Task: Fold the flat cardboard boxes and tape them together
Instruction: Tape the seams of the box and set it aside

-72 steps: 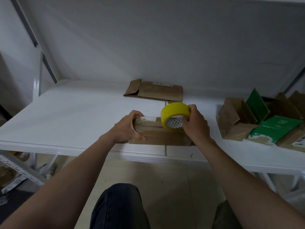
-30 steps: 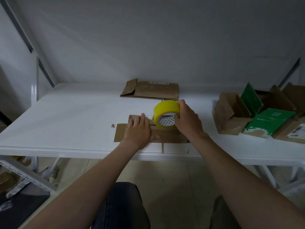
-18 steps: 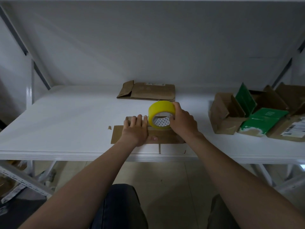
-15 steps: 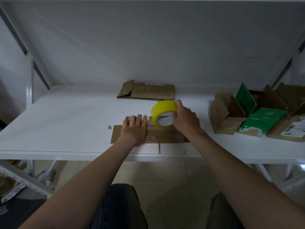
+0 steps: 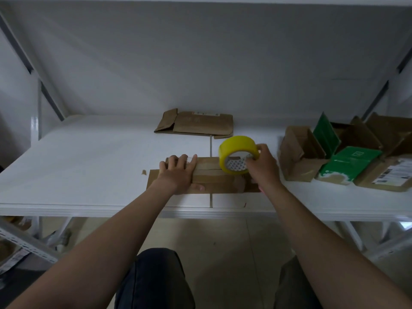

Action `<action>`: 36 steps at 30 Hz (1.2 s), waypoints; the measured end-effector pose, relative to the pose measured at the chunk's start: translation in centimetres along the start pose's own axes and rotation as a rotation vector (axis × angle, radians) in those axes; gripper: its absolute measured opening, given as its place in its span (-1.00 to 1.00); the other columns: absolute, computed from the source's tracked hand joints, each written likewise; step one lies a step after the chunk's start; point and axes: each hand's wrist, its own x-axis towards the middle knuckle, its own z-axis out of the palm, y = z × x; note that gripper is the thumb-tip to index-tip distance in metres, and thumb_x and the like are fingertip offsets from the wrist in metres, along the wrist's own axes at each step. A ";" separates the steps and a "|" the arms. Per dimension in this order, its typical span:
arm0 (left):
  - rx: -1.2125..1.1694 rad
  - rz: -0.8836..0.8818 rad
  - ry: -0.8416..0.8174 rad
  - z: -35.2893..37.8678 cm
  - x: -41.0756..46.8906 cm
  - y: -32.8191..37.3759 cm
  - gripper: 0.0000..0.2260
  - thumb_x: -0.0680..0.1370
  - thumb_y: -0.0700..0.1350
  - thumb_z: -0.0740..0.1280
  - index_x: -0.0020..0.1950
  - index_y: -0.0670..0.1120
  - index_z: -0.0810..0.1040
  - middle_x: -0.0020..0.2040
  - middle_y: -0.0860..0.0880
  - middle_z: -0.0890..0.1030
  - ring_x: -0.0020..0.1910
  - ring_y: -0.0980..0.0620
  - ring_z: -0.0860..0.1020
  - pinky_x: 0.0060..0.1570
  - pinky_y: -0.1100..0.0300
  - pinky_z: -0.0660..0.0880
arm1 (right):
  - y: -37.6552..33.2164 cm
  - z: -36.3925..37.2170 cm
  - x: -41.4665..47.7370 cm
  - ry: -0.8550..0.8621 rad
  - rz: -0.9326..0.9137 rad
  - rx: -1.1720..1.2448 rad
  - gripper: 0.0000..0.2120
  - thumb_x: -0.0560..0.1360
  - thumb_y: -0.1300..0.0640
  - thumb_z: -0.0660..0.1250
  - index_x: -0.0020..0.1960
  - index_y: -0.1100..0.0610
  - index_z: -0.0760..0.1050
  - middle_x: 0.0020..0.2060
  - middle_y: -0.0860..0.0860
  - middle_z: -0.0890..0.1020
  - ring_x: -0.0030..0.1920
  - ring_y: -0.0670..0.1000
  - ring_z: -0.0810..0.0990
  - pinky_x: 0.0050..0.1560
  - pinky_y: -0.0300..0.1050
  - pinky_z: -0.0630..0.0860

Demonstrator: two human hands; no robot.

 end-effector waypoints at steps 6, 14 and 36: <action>-0.250 0.034 -0.001 -1.5 1.2 1.7 0.14 0.31 0.42 0.47 0.64 0.12 -0.18 0.60 0.04 0.17 0.50 -0.31 0.08 0.42 -0.31 0.12 | 1.3 0.9 -0.1 -0.058 0.042 0.076 -0.67 0.65 0.09 0.26 0.37 0.15 0.34 0.17 0.16 0.57 0.12 0.23 0.59 -0.39 -0.20 0.44; -0.437 -0.034 0.138 -0.4 1.0 1.7 0.18 0.18 0.35 0.58 0.60 0.28 -0.09 0.42 -0.05 0.40 0.46 -0.14 0.14 0.39 -0.36 0.13 | 0.1 0.0 0.6 -0.013 -0.089 -0.129 -0.69 0.66 0.17 0.20 0.39 0.09 0.31 0.19 0.17 0.58 0.13 0.24 0.59 -0.03 0.00 0.49; -0.353 0.000 0.164 -0.4 -0.1 -1.6 -0.08 0.25 0.32 0.57 0.54 0.20 0.27 0.38 0.01 0.45 0.45 -0.10 0.21 0.37 -0.25 0.24 | 2.9 -2.5 0.6 -0.023 -0.197 -0.424 -0.46 0.55 0.30 0.35 0.43 0.02 0.25 0.22 0.17 0.40 0.15 0.24 0.48 -0.03 0.09 0.53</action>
